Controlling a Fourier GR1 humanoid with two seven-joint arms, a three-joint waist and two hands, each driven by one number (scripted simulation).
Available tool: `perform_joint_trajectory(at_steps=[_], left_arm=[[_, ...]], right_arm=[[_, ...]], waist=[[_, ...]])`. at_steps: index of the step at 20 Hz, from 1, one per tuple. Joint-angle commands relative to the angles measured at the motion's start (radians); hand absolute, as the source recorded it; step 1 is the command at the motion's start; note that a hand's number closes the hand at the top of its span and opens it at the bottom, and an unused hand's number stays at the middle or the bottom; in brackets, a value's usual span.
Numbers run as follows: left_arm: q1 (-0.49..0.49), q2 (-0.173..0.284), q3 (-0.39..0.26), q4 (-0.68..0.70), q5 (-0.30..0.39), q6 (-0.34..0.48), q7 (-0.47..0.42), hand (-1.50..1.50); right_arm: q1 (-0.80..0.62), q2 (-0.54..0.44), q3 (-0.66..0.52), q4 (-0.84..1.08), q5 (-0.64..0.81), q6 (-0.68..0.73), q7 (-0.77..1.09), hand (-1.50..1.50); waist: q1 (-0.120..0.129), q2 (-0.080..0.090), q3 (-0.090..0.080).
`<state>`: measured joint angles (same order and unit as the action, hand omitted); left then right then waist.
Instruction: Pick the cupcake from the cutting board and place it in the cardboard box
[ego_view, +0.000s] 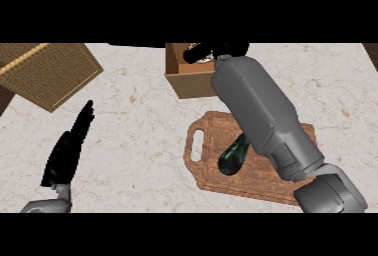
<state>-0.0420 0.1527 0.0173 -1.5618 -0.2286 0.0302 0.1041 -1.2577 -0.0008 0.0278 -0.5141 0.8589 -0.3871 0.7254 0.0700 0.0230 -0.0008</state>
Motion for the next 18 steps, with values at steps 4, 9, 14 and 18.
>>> perform_joint_trajectory(at_steps=[4, 9, 14, 18], left_arm=[[-0.023, -0.002, 0.009, 0.043, 0.005, -0.005, -0.024, 0.00], [-0.018, 0.025, 0.026, -0.030, 0.048, -0.049, 0.021, 0.00], [-0.013, 0.025, 0.031, 0.024, 0.026, -0.033, -0.032, 0.00], [-0.034, -0.002, 0.027, 0.064, 0.016, -0.007, -0.028, 0.00]], right_arm=[[-0.046, -0.002, -0.086, 0.188, -0.049, -0.126, -0.095, -1.50], [-0.009, 0.001, -0.138, 0.174, -0.108, -0.292, -0.210, -1.50], [-0.028, 0.001, -0.206, 0.110, -0.154, -0.490, -0.272, -1.50], [0.010, 0.000, -0.284, 0.050, -0.273, -0.549, -0.409, -1.50]], waist=[[0.012, 0.013, 0.000], [0.022, 0.007, 0.002], [-0.001, 0.003, 0.001], [-0.014, 0.002, 0.002]])
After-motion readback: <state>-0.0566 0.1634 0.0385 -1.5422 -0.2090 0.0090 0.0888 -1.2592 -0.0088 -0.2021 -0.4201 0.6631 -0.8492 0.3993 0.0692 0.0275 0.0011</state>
